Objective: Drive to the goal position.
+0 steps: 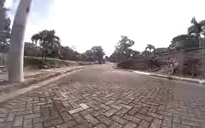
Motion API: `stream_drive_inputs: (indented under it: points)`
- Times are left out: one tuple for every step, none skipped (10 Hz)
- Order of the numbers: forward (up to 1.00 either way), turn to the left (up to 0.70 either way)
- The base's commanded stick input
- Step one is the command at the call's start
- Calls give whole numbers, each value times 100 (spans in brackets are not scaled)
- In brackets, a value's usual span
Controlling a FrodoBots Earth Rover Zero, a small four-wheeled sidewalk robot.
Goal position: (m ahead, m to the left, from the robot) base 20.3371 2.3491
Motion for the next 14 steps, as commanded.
stream_drive_inputs:
  points:
    - [70, 0]
    - [70, 0]
    - [70, 0]
    - [70, 0]
    - [70, 0]
    - [70, 0]
    - [70, 0]
    - [70, 0]
    - [70, 0]
    - [70, 0]
    - [70, 0]
    - [70, 0]
    - [70, 0]
    - [70, 0]
